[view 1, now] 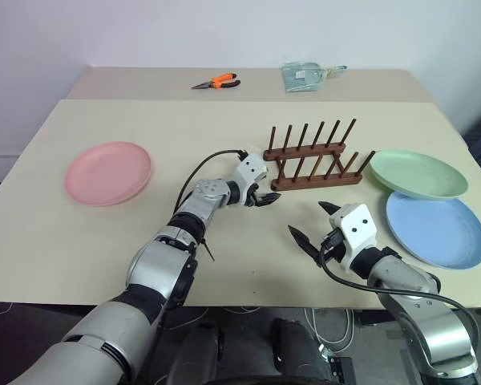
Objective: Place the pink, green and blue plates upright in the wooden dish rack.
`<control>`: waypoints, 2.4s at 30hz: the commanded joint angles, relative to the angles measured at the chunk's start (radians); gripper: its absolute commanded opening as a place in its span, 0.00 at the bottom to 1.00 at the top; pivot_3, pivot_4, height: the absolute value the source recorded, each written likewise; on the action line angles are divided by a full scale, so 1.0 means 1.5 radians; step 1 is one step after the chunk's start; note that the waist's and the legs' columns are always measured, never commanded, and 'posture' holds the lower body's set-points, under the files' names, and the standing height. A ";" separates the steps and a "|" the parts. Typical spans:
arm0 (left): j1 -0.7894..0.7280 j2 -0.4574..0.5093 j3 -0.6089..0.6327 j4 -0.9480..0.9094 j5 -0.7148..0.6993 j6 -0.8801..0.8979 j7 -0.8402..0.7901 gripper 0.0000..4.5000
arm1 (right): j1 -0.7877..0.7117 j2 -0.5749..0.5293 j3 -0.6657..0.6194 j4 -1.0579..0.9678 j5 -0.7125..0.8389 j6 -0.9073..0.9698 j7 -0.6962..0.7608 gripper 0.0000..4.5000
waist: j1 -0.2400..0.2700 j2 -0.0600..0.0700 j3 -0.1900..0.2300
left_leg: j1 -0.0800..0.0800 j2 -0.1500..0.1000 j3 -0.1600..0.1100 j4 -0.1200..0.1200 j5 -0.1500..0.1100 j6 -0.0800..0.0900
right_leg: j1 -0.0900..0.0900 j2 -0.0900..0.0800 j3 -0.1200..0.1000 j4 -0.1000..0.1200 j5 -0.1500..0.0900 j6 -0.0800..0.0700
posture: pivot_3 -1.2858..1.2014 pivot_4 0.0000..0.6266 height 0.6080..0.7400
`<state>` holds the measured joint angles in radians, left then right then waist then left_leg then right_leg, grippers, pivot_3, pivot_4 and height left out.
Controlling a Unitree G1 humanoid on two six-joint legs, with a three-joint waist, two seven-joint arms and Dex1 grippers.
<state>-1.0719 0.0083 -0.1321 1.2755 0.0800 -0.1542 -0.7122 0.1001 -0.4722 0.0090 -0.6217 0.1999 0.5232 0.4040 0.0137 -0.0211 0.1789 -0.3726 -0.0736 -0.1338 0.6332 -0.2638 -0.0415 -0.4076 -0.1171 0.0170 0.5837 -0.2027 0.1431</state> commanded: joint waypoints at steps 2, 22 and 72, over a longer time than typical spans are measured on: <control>-0.009 -0.026 -0.006 0.020 0.025 0.011 0.024 0.79 | 0.013 0.008 -0.004 -0.030 -0.009 -0.010 -0.014 1.00 | 0.000 0.000 0.000 | 0.000 0.000 0.000 0.000 0.000 0.000 | 0.000 0.000 0.000 0.000 0.000 0.000 | 0.52 0.24 1.00; 0.115 0.093 -0.011 -0.101 0.010 -0.131 -0.164 0.16 | 0.044 -0.035 -0.043 -0.035 -0.010 -0.011 0.021 1.00 | -0.012 0.000 -0.001 | 0.001 0.001 0.000 -0.001 0.000 0.000 | 0.000 0.000 0.000 0.001 0.000 0.000 | 0.52 0.24 1.00; 0.380 0.109 -0.068 -0.672 -0.040 0.338 0.124 0.15 | -0.201 -0.077 0.059 0.409 -0.214 -0.112 0.013 0.00 | -0.002 0.003 -0.007 | 0.002 0.000 0.000 0.002 0.000 0.000 | 0.002 0.000 0.001 0.002 0.000 -0.002 | 0.52 0.24 1.00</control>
<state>-0.5019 0.1646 -0.2442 0.2364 0.0105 0.3541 -0.5399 -0.1967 -0.5933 0.0938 -0.0590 -0.0976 0.3590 0.4366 0.0108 -0.0170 0.1678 -0.3694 -0.0732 -0.1336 0.6367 -0.2638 -0.0416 -0.4044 -0.1169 0.0179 0.5861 -0.2017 0.1399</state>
